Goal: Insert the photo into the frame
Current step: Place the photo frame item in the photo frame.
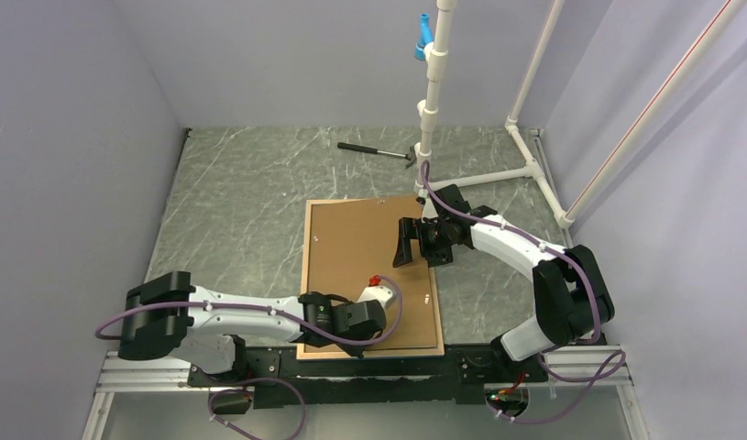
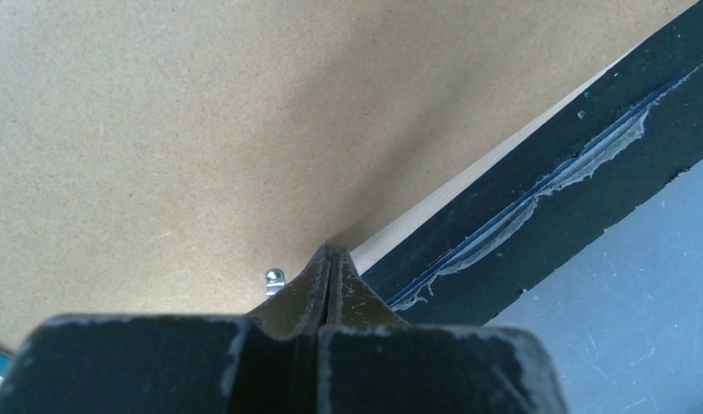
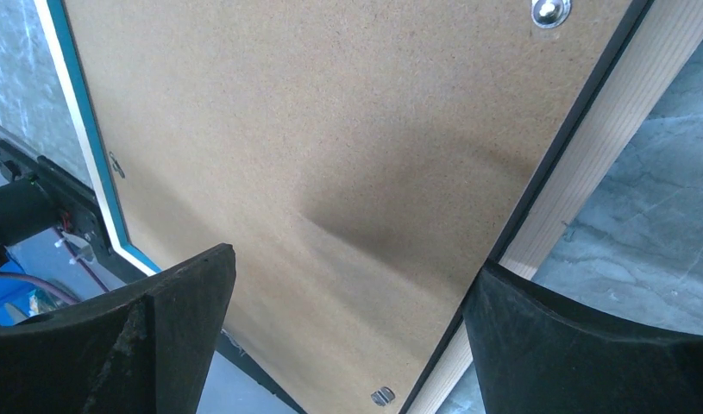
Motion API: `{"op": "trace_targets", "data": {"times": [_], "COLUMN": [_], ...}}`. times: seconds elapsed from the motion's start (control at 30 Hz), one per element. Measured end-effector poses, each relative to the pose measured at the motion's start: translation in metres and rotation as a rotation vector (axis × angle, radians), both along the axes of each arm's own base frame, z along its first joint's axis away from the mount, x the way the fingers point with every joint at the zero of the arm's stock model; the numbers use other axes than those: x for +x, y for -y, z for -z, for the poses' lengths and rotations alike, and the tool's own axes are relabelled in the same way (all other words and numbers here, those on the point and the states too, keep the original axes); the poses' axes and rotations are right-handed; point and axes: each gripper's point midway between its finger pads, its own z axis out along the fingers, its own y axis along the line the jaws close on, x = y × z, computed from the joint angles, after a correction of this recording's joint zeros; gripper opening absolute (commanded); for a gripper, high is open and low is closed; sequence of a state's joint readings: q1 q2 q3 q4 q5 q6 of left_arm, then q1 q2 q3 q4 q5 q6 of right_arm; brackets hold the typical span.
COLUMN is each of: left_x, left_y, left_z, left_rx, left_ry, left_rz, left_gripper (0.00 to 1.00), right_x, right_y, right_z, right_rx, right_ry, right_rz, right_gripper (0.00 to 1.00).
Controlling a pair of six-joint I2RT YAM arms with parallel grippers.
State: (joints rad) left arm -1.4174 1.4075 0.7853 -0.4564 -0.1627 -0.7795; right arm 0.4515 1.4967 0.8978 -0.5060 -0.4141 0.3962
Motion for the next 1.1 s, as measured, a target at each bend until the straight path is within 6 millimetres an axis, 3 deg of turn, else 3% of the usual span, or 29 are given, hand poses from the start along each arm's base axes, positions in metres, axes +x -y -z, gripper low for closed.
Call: {"op": "trace_targets", "data": {"times": [0.6,1.1], "left_x": [-0.005,0.004], "left_y": [-0.026,-0.054], "left_z": [-0.002,0.006], "left_rx": [-0.002,0.089], "left_ry": [-0.013,0.006], "left_rz": [-0.030,-0.205], "left_gripper": [0.00,0.00], "right_x": [-0.001,0.001], "right_y": [-0.001,-0.004], "right_z": [-0.001,-0.001], "right_rx": [0.006,0.020], "right_ry": [-0.004,0.003], "right_rz": [-0.003,-0.007], "right_gripper": [1.00,1.00]}}
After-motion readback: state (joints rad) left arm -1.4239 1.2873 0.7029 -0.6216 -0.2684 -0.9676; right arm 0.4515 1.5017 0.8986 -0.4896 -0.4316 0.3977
